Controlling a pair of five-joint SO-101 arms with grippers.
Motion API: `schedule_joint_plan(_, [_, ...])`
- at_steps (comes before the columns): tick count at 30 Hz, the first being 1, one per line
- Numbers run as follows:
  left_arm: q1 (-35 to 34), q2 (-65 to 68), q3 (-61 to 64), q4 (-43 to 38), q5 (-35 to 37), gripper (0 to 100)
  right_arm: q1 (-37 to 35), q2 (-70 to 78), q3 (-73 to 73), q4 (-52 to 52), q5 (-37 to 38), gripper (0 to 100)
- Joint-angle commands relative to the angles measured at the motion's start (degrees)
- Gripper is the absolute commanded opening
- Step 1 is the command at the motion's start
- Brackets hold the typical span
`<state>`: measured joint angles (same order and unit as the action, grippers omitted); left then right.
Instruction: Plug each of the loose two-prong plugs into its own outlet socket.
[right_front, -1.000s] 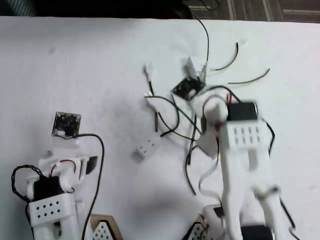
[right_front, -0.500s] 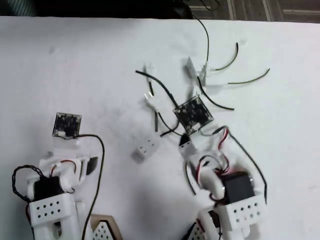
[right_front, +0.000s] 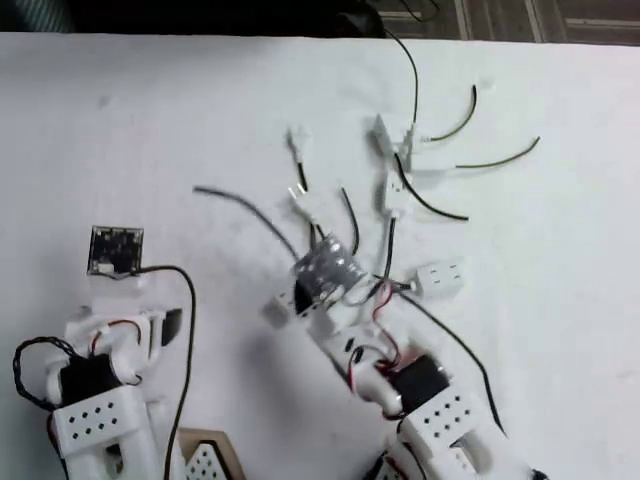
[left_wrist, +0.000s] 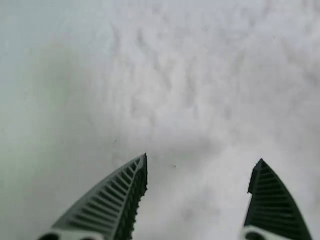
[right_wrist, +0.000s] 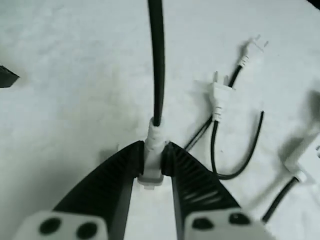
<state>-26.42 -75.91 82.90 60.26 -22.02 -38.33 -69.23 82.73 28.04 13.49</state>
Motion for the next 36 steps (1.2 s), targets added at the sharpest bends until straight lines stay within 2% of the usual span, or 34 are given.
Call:
schedule_joint_plan(1, [-0.48,-0.75,-0.70,-0.88,0.18,32,-3.03,1.01,4.40,-13.67,-0.18,1.7])
schedule_joint_plan(4, [-0.48,-0.75,-0.70,-0.88,0.18,32,-4.18,2.42,7.12,-20.09,-0.09,1.7])
schedule_joint_plan(12, [-0.40,-0.75,-0.70,-0.88,0.18,32,-4.97,8.48,7.30,-21.58,-0.70,1.7])
schedule_joint_plan(21, [-0.40,-0.75,-0.70,-0.88,0.18,32,-5.67,18.77,7.21,-31.96,-2.20,1.7])
schedule_joint_plan(36, [-0.40,-0.75,-0.62,-0.88,0.18,32,-3.47,25.27,4.84,-34.33,-2.64,1.7])
